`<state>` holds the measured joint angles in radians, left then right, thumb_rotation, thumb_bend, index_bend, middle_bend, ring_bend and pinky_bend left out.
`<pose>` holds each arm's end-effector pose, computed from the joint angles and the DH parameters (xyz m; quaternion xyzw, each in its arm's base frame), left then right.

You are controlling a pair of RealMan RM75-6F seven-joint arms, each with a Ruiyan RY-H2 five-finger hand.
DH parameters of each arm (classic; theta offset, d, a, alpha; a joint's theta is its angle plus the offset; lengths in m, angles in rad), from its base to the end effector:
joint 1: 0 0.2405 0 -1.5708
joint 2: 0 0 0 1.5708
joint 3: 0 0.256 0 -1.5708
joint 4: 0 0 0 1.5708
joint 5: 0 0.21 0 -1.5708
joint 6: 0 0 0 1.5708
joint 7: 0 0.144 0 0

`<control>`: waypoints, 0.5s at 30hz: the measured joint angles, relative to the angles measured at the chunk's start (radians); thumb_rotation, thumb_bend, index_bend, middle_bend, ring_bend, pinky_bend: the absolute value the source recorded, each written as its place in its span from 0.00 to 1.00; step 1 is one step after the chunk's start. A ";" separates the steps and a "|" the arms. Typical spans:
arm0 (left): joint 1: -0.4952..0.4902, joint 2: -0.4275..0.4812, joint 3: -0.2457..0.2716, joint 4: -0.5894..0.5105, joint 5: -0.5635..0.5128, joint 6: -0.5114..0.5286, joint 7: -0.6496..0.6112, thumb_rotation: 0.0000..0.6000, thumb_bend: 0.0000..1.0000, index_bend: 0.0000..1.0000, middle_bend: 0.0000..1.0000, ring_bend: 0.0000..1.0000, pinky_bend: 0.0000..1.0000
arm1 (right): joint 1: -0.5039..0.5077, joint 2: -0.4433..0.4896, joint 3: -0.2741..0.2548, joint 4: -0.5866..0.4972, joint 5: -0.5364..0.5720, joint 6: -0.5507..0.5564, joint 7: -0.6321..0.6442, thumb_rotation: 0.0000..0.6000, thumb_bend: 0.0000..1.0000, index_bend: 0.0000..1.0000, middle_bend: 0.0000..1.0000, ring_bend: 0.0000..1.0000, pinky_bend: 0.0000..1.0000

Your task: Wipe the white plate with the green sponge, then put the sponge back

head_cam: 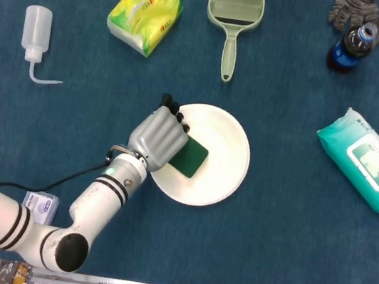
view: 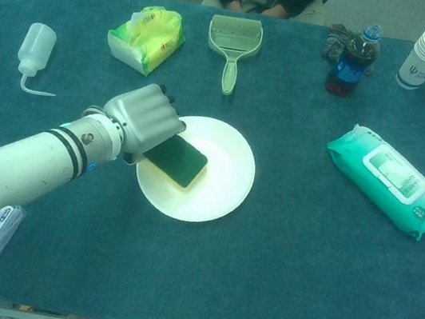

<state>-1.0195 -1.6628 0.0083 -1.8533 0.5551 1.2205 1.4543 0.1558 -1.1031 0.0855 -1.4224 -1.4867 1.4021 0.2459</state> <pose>-0.0811 0.2635 -0.0671 -0.8926 -0.1050 -0.1031 0.4262 -0.3384 -0.2157 0.1832 0.5911 -0.3969 0.4081 0.5714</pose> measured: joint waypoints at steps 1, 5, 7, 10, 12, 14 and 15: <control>-0.006 -0.005 0.001 0.003 -0.007 0.003 0.006 0.89 0.29 0.42 0.28 0.19 0.17 | -0.001 0.001 0.000 0.000 0.000 0.001 0.002 0.98 0.32 0.30 0.32 0.21 0.40; -0.025 -0.021 0.007 0.014 -0.027 0.016 0.025 0.89 0.29 0.42 0.28 0.19 0.17 | -0.004 0.000 0.001 0.007 0.003 0.006 0.007 0.98 0.32 0.30 0.31 0.21 0.40; -0.033 -0.026 0.012 0.017 -0.033 0.022 0.029 0.89 0.29 0.42 0.28 0.19 0.17 | -0.005 -0.001 0.001 0.012 0.004 0.007 0.011 0.98 0.32 0.30 0.31 0.21 0.40; -0.037 -0.026 0.020 0.026 -0.025 0.032 0.030 0.89 0.29 0.43 0.29 0.19 0.17 | -0.005 -0.003 0.002 0.017 0.004 0.007 0.014 0.98 0.32 0.30 0.31 0.21 0.40; -0.038 -0.023 0.028 0.031 -0.015 0.046 0.030 0.89 0.29 0.43 0.29 0.19 0.17 | -0.004 -0.003 0.003 0.019 0.004 0.006 0.016 0.98 0.32 0.30 0.31 0.21 0.40; -0.037 -0.016 0.034 0.035 -0.010 0.059 0.029 0.89 0.29 0.43 0.29 0.19 0.17 | -0.004 -0.004 0.004 0.020 0.005 0.005 0.017 0.98 0.32 0.30 0.31 0.21 0.40; -0.037 -0.009 0.038 0.035 -0.008 0.067 0.028 0.89 0.29 0.43 0.29 0.19 0.17 | -0.003 -0.005 0.004 0.022 0.005 0.005 0.018 0.98 0.32 0.30 0.31 0.21 0.40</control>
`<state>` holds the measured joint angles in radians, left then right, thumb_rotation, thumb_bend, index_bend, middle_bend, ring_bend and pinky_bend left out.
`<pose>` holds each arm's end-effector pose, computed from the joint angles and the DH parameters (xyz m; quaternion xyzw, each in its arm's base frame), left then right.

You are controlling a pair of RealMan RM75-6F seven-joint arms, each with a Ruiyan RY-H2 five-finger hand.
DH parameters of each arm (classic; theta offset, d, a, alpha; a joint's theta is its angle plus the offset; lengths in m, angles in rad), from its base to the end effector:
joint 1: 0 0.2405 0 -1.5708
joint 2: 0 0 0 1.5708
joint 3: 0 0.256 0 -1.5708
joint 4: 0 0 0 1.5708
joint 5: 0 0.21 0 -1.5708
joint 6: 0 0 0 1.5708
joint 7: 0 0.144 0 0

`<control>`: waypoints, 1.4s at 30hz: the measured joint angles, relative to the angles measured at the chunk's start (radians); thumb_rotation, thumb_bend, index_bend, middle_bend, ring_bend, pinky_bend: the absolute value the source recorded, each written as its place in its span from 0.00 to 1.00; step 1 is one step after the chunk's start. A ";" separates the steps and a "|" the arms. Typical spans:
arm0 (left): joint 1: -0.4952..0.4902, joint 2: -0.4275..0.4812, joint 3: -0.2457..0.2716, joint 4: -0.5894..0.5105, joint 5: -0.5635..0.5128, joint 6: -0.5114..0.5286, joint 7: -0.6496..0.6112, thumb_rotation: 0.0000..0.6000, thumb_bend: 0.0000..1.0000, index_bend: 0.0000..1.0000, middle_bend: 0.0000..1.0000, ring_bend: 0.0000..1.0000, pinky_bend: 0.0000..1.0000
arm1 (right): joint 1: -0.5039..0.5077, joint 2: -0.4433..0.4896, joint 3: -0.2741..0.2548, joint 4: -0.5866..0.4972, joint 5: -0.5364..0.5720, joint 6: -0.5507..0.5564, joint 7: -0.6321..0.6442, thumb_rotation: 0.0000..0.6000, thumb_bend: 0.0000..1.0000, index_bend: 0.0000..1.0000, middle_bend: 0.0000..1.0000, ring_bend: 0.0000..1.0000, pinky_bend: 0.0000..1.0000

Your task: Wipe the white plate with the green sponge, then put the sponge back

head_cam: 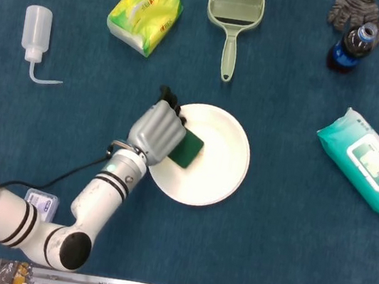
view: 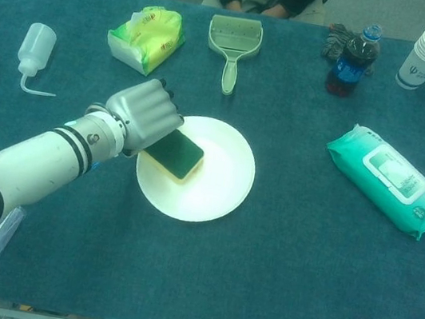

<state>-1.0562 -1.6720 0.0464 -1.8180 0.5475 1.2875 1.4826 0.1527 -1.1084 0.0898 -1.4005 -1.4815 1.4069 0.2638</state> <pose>-0.0861 0.2728 -0.0639 -0.8820 -0.0680 -0.0832 0.4588 -0.3425 -0.2160 0.1861 0.5857 -0.3963 0.4105 0.5757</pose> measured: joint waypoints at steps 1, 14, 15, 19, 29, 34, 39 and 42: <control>0.001 0.005 0.003 0.000 0.001 0.005 -0.001 0.89 0.29 0.43 0.29 0.19 0.17 | 0.000 -0.001 0.000 0.001 0.000 -0.001 0.000 0.98 0.32 0.30 0.31 0.21 0.40; 0.001 0.050 0.011 -0.067 0.020 0.080 0.024 0.89 0.29 0.43 0.29 0.19 0.17 | 0.002 -0.008 0.000 0.013 -0.006 0.002 0.017 0.98 0.32 0.30 0.31 0.21 0.40; -0.003 0.048 0.009 -0.078 0.024 0.087 0.033 0.89 0.29 0.43 0.29 0.19 0.17 | 0.002 -0.009 0.000 0.015 -0.008 0.003 0.020 0.98 0.32 0.30 0.31 0.21 0.40; -0.015 0.025 0.006 -0.097 0.029 0.106 0.065 0.89 0.29 0.43 0.29 0.19 0.17 | 0.001 -0.008 -0.001 0.019 -0.009 0.005 0.027 0.98 0.32 0.30 0.32 0.21 0.40; -0.030 -0.061 0.011 -0.084 0.016 0.139 0.130 0.89 0.29 0.44 0.29 0.19 0.17 | -0.005 -0.005 -0.003 0.032 -0.008 0.008 0.046 0.98 0.32 0.30 0.32 0.21 0.40; -0.041 -0.104 0.004 -0.048 -0.024 0.148 0.177 0.91 0.29 0.44 0.29 0.19 0.17 | -0.006 -0.009 -0.004 0.044 -0.010 0.009 0.058 0.98 0.32 0.30 0.32 0.21 0.40; -0.055 -0.125 -0.008 -0.014 -0.050 0.152 0.206 0.93 0.29 0.45 0.29 0.19 0.17 | -0.008 -0.009 -0.004 0.052 -0.008 0.010 0.066 0.97 0.32 0.30 0.32 0.21 0.40; -0.057 -0.127 -0.008 -0.003 -0.058 0.158 0.216 0.96 0.29 0.46 0.29 0.19 0.17 | -0.009 -0.009 -0.003 0.056 -0.006 0.009 0.067 0.98 0.32 0.30 0.32 0.21 0.40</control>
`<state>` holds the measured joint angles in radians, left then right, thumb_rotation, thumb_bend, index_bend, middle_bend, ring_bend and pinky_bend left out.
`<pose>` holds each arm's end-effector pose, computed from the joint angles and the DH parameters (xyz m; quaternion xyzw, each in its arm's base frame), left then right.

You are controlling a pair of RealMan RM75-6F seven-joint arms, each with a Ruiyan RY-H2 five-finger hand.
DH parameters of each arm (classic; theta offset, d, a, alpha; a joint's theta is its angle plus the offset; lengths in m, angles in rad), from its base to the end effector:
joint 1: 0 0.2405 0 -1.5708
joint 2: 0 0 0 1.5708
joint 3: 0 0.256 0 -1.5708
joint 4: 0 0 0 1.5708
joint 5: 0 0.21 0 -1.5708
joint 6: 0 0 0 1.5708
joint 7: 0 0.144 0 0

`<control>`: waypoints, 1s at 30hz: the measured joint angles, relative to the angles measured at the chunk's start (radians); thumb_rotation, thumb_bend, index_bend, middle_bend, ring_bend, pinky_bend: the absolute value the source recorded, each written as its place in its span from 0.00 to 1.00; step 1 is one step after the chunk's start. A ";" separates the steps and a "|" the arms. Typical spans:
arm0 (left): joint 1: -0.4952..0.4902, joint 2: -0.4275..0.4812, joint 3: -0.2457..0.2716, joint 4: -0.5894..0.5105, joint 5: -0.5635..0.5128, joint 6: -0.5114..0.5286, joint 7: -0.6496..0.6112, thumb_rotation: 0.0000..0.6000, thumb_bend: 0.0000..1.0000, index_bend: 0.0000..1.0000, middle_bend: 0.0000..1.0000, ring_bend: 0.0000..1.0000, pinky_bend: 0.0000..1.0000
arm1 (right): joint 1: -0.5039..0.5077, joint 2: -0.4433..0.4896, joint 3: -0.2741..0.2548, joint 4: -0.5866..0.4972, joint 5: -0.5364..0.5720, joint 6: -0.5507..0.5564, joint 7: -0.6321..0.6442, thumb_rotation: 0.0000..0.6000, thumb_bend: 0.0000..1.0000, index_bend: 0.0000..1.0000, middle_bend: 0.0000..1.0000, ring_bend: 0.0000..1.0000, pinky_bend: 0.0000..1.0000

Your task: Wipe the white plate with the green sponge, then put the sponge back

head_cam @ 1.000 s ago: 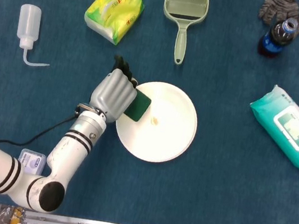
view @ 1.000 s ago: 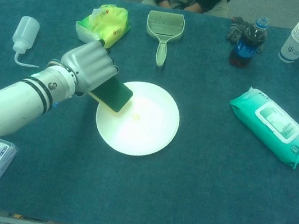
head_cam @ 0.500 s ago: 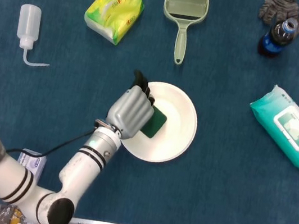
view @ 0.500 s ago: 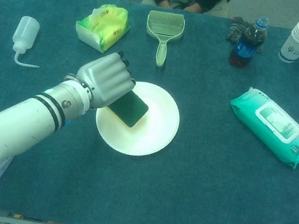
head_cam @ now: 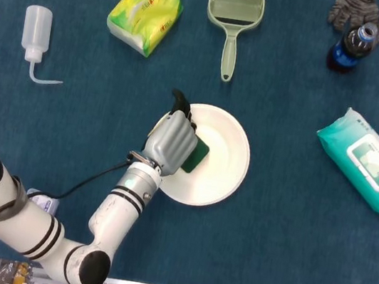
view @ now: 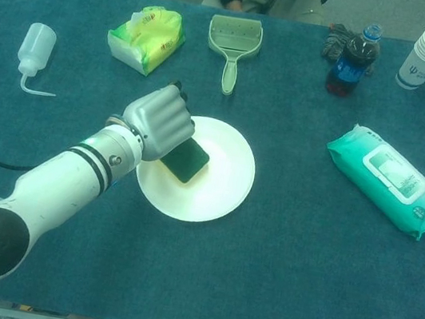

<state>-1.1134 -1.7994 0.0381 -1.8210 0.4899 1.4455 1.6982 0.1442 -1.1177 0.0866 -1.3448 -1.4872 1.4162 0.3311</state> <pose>-0.0612 0.2548 -0.0803 -0.8750 0.0071 -0.0481 0.4817 -0.3525 -0.2135 0.1911 0.5781 -0.4016 0.4171 0.5749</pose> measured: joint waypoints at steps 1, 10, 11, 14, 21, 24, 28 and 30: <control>0.000 0.000 0.001 0.003 -0.002 0.002 0.003 0.96 0.29 0.46 0.29 0.19 0.17 | 0.000 0.000 0.000 0.001 0.000 0.000 0.000 0.98 0.32 0.30 0.32 0.21 0.40; 0.007 0.019 0.019 0.029 0.004 0.044 0.027 0.99 0.29 0.46 0.29 0.19 0.17 | 0.003 -0.003 0.001 -0.001 -0.004 -0.001 -0.001 0.98 0.32 0.30 0.31 0.21 0.40; 0.008 0.022 0.017 0.026 0.003 0.047 0.026 0.99 0.29 0.46 0.29 0.19 0.17 | 0.003 -0.004 0.001 -0.001 -0.004 -0.001 -0.001 0.98 0.32 0.30 0.31 0.21 0.40; 0.009 0.030 0.007 0.004 0.001 0.055 0.026 0.98 0.29 0.46 0.29 0.19 0.17 | 0.003 -0.005 0.001 -0.001 -0.004 -0.001 -0.001 0.98 0.32 0.30 0.32 0.21 0.40; -0.001 0.030 -0.018 -0.076 0.007 0.074 0.041 0.99 0.29 0.46 0.29 0.19 0.17 | 0.003 -0.003 0.000 -0.007 -0.007 0.002 -0.002 0.98 0.32 0.30 0.31 0.21 0.40; -0.009 0.013 -0.031 -0.082 0.001 0.075 0.046 0.99 0.29 0.46 0.29 0.19 0.17 | 0.001 -0.002 0.000 -0.008 -0.006 0.004 -0.003 0.98 0.32 0.30 0.32 0.21 0.40; -0.017 -0.006 -0.050 -0.078 -0.010 0.070 0.047 0.99 0.29 0.46 0.29 0.19 0.17 | -0.001 0.000 0.000 -0.008 -0.003 0.004 -0.002 0.98 0.32 0.30 0.31 0.21 0.40; -0.020 -0.014 -0.057 -0.075 -0.015 0.064 0.042 0.99 0.29 0.46 0.29 0.19 0.17 | -0.002 0.001 0.000 -0.008 -0.001 0.004 -0.001 0.98 0.32 0.30 0.31 0.21 0.40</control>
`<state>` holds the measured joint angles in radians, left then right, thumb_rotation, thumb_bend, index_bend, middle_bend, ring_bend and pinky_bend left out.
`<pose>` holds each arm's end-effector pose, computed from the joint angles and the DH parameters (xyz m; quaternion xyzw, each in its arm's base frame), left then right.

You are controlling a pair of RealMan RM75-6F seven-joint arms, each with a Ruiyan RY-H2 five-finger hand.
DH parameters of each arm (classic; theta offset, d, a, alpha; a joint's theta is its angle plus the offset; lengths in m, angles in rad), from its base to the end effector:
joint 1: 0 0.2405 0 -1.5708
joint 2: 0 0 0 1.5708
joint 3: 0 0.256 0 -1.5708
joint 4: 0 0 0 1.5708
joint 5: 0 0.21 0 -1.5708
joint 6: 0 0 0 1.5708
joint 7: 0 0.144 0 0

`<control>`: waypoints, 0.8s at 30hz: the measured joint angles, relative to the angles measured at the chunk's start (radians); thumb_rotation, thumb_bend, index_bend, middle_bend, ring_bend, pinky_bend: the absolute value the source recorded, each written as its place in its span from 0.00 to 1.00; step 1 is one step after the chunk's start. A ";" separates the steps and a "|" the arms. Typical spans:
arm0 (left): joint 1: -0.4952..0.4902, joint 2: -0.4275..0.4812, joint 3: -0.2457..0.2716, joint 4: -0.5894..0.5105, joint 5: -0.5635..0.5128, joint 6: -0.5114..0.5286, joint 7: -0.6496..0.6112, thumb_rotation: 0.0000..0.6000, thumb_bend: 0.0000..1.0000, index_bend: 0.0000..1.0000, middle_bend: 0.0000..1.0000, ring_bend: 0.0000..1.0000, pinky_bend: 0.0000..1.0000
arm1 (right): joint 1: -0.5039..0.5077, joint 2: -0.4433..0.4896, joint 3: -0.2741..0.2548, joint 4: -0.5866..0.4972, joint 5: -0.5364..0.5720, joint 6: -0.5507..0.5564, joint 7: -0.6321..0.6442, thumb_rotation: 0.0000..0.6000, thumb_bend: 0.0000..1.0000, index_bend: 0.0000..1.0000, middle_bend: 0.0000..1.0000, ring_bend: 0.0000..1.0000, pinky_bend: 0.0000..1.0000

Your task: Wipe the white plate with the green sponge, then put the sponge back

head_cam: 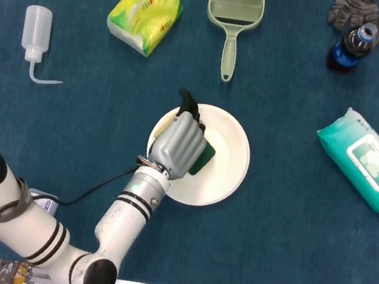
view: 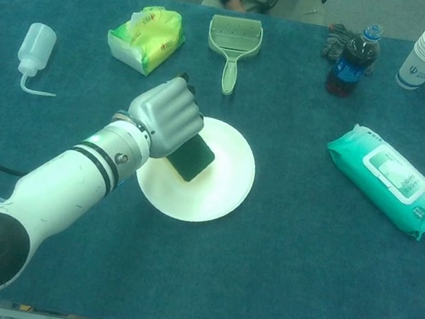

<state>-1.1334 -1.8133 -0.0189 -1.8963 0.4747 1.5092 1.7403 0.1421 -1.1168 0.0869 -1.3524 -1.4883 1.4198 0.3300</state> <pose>-0.0374 0.2462 -0.0730 -0.8721 -0.0032 -0.0678 0.4846 -0.3512 -0.2126 0.1907 0.5770 -0.4024 0.4194 0.5738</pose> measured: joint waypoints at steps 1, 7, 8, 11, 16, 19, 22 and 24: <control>-0.001 -0.002 0.000 0.003 0.000 -0.002 -0.001 0.99 0.29 0.46 0.29 0.19 0.17 | 0.000 0.000 0.000 0.001 0.001 0.000 0.000 0.97 0.32 0.30 0.32 0.21 0.40; -0.004 -0.019 0.003 0.035 -0.007 -0.024 -0.014 0.99 0.29 0.46 0.29 0.19 0.17 | -0.001 0.001 0.001 0.000 0.002 0.000 -0.003 0.98 0.32 0.30 0.31 0.21 0.40; -0.004 -0.021 0.004 0.042 -0.008 -0.028 -0.017 0.99 0.29 0.46 0.29 0.19 0.17 | -0.002 0.001 0.000 -0.001 0.002 0.000 -0.004 0.98 0.32 0.30 0.32 0.21 0.40; -0.003 -0.026 0.007 0.061 -0.014 -0.039 -0.024 0.99 0.29 0.46 0.29 0.19 0.17 | -0.003 0.001 0.001 -0.001 0.004 0.001 -0.006 0.98 0.32 0.30 0.32 0.21 0.40; -0.001 -0.030 0.013 0.091 -0.021 -0.057 -0.036 0.99 0.29 0.46 0.29 0.19 0.17 | -0.003 0.001 0.002 -0.004 0.005 0.000 -0.010 0.98 0.32 0.30 0.31 0.21 0.40; 0.002 -0.027 0.020 0.106 -0.019 -0.065 -0.046 0.99 0.29 0.47 0.29 0.19 0.17 | -0.003 0.002 0.002 -0.006 0.006 -0.002 -0.014 0.98 0.32 0.30 0.32 0.21 0.40; 0.007 -0.017 0.029 0.112 -0.009 -0.069 -0.059 0.99 0.29 0.47 0.29 0.19 0.17 | -0.001 0.001 0.002 -0.009 0.006 -0.004 -0.018 0.98 0.32 0.30 0.32 0.21 0.40; 0.011 -0.009 0.039 0.117 0.000 -0.068 -0.063 0.99 0.29 0.47 0.29 0.19 0.17 | 0.000 -0.001 0.002 -0.011 0.006 -0.006 -0.022 0.98 0.32 0.30 0.31 0.21 0.40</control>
<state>-1.1220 -1.8226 0.0198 -1.7791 0.4744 1.4410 1.6775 0.1419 -1.1174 0.0886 -1.3629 -1.4826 1.4142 0.3081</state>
